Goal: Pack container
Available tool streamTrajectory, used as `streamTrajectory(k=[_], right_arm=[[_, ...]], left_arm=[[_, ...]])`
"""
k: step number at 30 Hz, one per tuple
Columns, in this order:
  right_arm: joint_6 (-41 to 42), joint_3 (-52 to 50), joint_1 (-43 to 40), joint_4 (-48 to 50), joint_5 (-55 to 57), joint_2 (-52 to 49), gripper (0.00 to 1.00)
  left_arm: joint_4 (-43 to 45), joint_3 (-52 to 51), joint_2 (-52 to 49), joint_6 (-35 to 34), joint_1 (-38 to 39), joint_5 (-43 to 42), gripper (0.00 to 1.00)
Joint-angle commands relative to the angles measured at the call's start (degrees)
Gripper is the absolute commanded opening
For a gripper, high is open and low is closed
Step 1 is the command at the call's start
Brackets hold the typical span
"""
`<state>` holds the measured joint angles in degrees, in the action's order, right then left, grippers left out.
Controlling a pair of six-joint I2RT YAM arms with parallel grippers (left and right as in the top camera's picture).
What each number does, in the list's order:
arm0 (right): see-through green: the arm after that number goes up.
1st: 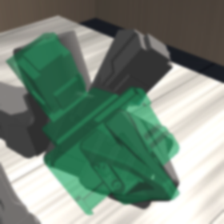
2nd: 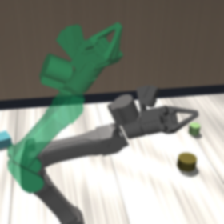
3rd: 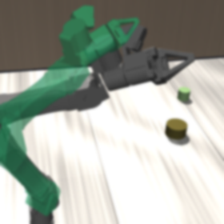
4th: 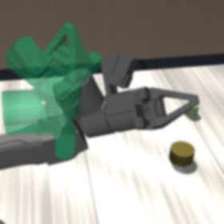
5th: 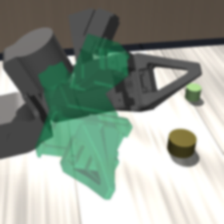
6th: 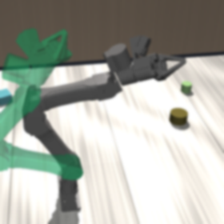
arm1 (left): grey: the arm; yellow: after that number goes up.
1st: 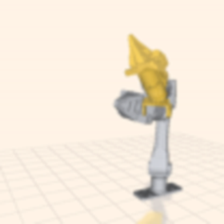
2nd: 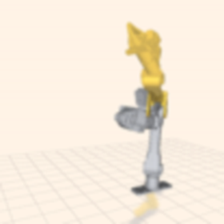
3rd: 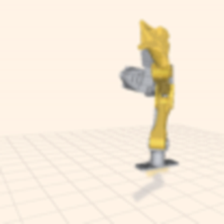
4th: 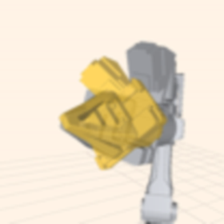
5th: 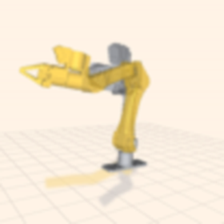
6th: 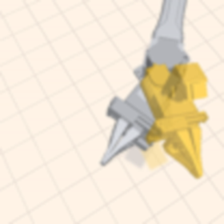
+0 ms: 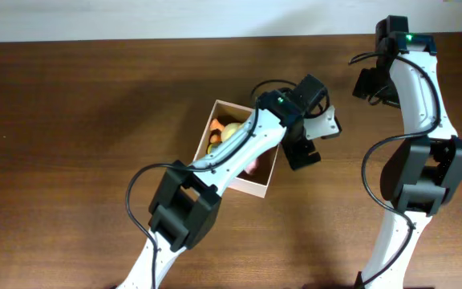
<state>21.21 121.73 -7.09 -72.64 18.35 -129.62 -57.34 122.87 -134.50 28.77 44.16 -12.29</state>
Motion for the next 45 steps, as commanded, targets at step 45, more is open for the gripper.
streamTrajectory(k=[45], right_arm=[[0.96,0.04,-0.07,0.02,0.11,-0.11,0.99]], left_arm=[[0.76,9.09,2.86,-5.66,-11.19,4.87,0.99]])
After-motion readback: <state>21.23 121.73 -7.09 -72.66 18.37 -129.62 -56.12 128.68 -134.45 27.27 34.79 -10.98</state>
